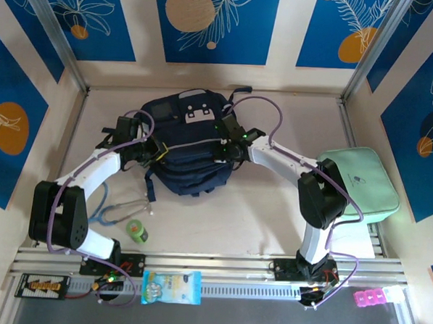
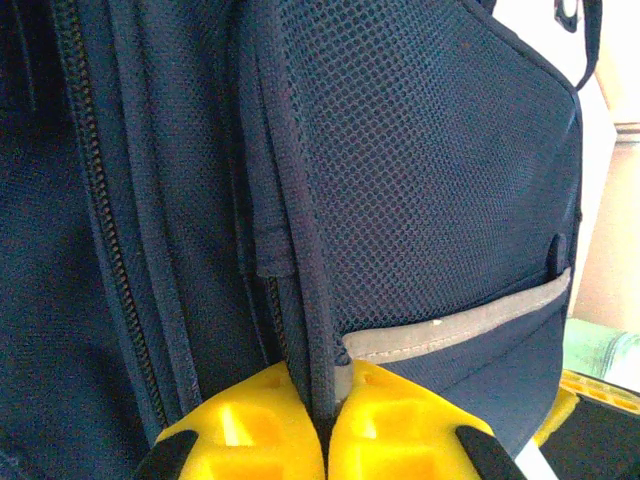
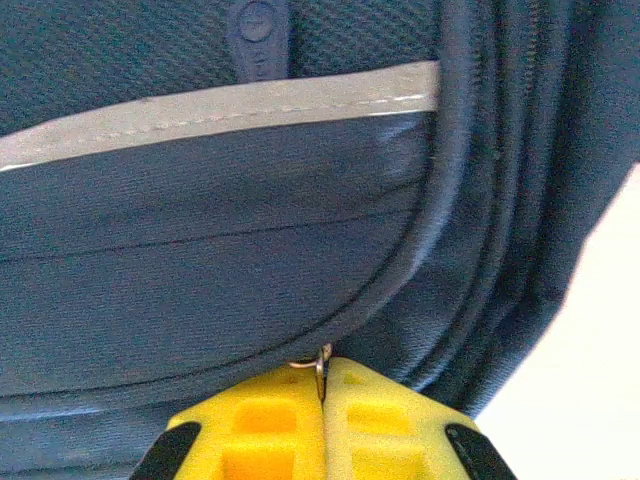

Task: Pack the student bag
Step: Zip the student bag at the center of the table.

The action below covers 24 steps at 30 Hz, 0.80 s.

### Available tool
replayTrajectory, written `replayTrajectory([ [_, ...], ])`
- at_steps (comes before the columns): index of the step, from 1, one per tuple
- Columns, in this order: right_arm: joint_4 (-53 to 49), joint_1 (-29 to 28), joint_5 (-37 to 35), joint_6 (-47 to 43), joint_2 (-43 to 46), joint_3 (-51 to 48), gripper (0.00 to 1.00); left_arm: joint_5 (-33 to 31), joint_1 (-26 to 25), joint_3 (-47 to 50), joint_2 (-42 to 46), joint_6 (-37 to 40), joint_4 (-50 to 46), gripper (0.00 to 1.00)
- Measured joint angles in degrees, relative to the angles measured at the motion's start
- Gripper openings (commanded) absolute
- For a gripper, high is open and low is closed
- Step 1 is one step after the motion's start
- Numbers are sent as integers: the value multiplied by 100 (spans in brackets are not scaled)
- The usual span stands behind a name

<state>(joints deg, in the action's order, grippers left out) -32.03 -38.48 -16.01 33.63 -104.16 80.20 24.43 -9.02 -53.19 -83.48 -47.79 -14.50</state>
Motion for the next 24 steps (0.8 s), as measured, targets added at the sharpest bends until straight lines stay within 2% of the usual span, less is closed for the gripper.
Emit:
replayTrajectory([
  [11,136,-442,-184,573,1021,-1220,0,614,-2,-562,-538,533,-413,0],
  [12,138,-531,-177,627,1132,-1362,0,693,-4,-675,-645,621,-492,6],
  [14,155,-708,-146,717,1287,-1565,0,752,-13,-894,-807,789,-664,26],
  [16,160,-894,-59,763,1364,-1676,0,568,-20,-1119,-916,935,-824,50],
  [21,166,-1091,310,763,1305,-1604,0,-444,46,-1523,-890,1340,-1241,60],
  [24,57,-1108,564,763,929,-1088,0,-758,122,-1532,-713,1429,-1491,63],
])
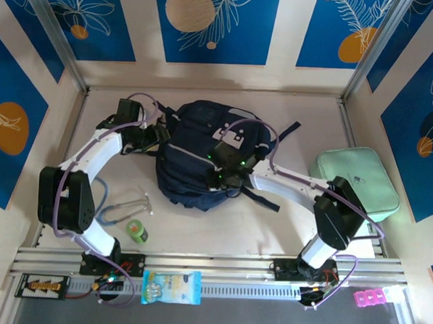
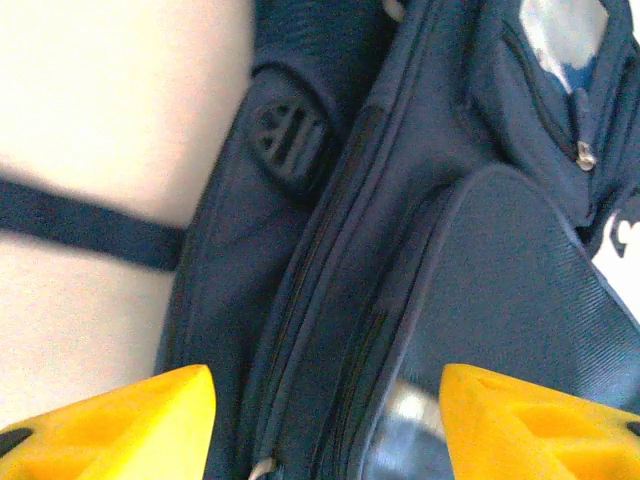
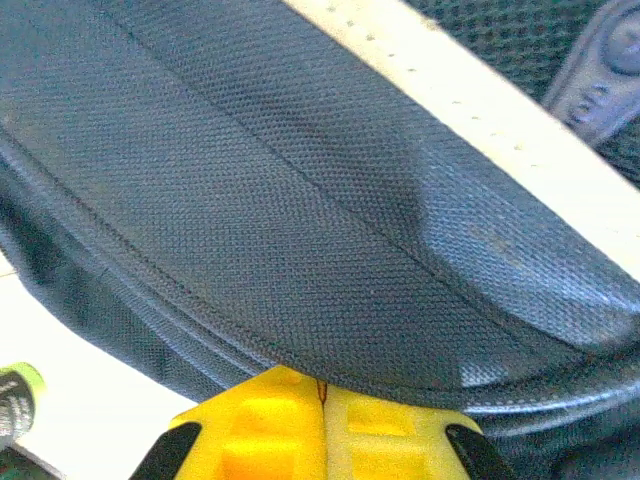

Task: Pack the student bag
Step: Zip the student bag at the center of the table.

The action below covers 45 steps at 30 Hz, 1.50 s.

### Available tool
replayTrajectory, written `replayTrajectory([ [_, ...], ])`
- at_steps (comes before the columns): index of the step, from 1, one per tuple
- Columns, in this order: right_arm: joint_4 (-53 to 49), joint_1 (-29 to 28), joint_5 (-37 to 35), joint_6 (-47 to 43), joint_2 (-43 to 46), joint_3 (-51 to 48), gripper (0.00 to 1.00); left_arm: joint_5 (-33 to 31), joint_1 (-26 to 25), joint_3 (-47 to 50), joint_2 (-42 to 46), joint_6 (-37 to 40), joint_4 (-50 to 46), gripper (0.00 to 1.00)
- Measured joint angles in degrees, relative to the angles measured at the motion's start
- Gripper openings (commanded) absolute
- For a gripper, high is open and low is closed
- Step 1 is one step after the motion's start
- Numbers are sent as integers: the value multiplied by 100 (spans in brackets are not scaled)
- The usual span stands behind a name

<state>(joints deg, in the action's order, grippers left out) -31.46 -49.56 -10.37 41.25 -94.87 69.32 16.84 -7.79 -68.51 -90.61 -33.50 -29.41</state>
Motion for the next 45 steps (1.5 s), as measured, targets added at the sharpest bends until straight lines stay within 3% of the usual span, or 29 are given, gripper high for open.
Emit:
replayTrajectory([
  [6,234,-37,334,-4,-737,922,0,-319,31,367,841,-127,-153,67],
  [10,343,-37,461,-4,-885,1069,0,-20,31,872,1266,-422,98,67],
  [20,365,-35,612,87,-964,1071,0,1051,0,1174,813,-1084,988,42],
  [32,378,-48,634,151,-1029,1071,0,1027,-74,1174,345,-1545,1158,30],
  [38,319,-168,343,2,-1032,1084,0,1056,-111,1174,140,-1759,1412,18],
  [43,197,-345,-199,-269,-1032,1123,0,999,-136,1174,127,-1958,1449,0],
  [45,155,-404,-439,-369,-1025,1113,0,968,-136,1174,127,-1978,1445,0],
])
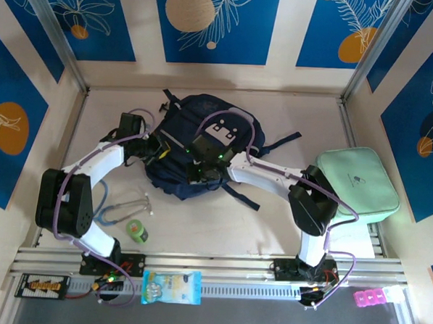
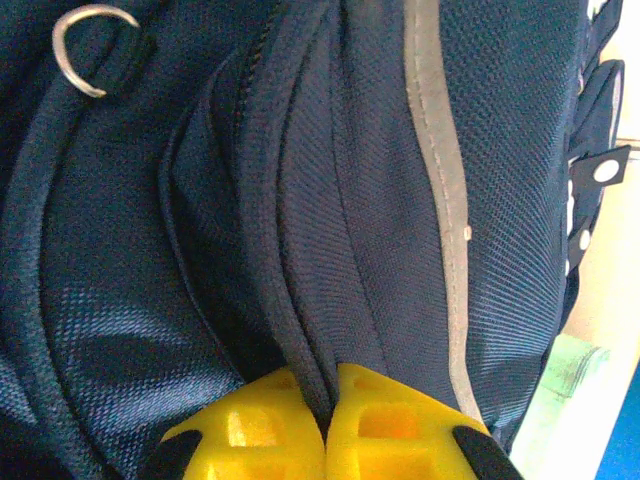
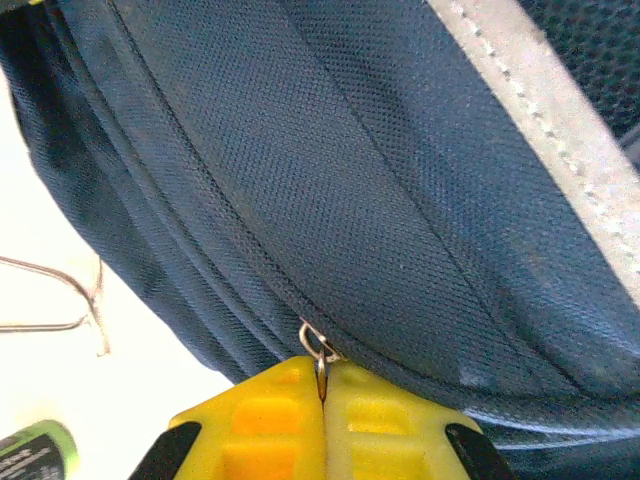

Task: Pack the student bag
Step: Zip the student bag at the center of the table.

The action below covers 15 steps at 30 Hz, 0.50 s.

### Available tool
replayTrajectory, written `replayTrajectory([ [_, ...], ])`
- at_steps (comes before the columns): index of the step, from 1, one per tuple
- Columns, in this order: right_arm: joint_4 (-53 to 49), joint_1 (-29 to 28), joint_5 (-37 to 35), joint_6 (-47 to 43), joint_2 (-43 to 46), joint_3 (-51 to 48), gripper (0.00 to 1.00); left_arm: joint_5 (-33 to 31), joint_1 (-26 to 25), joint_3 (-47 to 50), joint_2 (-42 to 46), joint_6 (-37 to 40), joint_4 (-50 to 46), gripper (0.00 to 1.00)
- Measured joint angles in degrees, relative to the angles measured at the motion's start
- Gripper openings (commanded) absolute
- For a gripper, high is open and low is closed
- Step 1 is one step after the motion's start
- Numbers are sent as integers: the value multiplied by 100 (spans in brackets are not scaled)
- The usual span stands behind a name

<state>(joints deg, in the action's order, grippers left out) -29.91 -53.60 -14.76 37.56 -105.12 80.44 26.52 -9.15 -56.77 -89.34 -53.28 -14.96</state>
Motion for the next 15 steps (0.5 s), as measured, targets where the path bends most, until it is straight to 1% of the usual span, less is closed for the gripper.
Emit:
replayTrajectory([
  [3,28,-72,-376,-153,129,-227,0,-4,-4,0,0,-9,-7,0],
  [8,-35,0,-800,-326,404,-616,0,-66,-4,0,0,20,-48,0],
  [15,-175,494,-933,-474,557,-804,0,-105,-4,-39,0,284,-160,0],
])
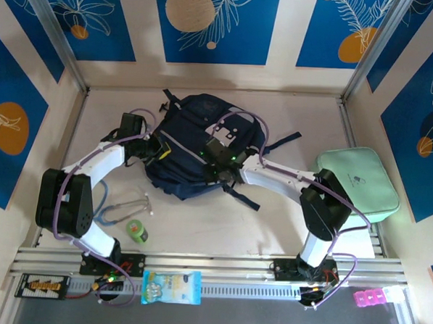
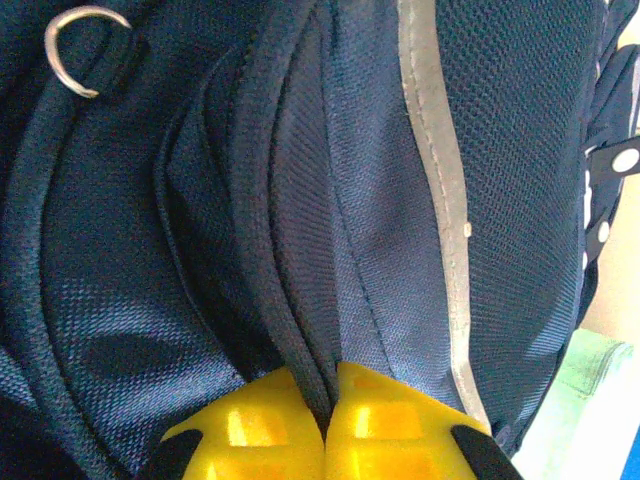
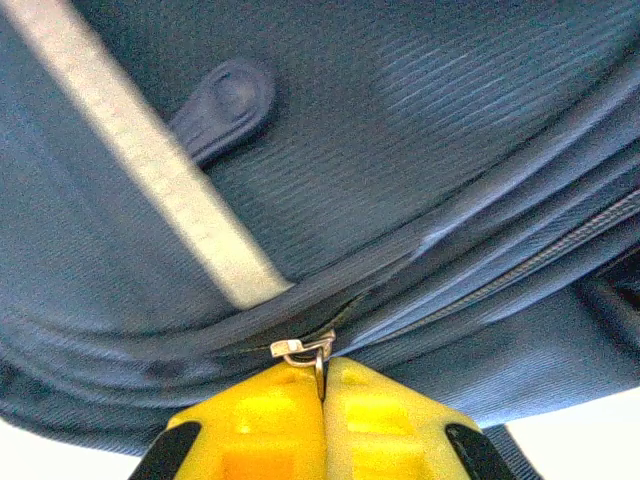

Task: Pack the student bag
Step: Zip the student bag at the center of the table.

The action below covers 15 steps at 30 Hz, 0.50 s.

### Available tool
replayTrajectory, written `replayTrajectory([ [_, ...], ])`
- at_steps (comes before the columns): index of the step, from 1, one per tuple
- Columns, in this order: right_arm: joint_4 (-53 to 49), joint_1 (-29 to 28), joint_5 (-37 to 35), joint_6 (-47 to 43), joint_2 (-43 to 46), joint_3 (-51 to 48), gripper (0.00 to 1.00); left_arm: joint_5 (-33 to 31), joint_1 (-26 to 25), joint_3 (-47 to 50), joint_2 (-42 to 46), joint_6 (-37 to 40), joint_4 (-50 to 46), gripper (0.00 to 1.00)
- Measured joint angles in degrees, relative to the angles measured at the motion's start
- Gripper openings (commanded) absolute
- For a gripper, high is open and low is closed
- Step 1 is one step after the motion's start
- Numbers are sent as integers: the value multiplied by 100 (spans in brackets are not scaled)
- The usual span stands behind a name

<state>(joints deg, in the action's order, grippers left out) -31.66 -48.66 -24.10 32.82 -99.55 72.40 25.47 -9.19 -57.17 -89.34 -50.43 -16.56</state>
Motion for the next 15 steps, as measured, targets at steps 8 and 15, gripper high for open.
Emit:
replayTrajectory([
  [8,-225,664,372,238,-22,286,0,262,-85,-103,-68,337,-31,0],
  [15,-452,1279,706,568,-400,857,0,474,-358,-487,-387,732,-59,0],
])
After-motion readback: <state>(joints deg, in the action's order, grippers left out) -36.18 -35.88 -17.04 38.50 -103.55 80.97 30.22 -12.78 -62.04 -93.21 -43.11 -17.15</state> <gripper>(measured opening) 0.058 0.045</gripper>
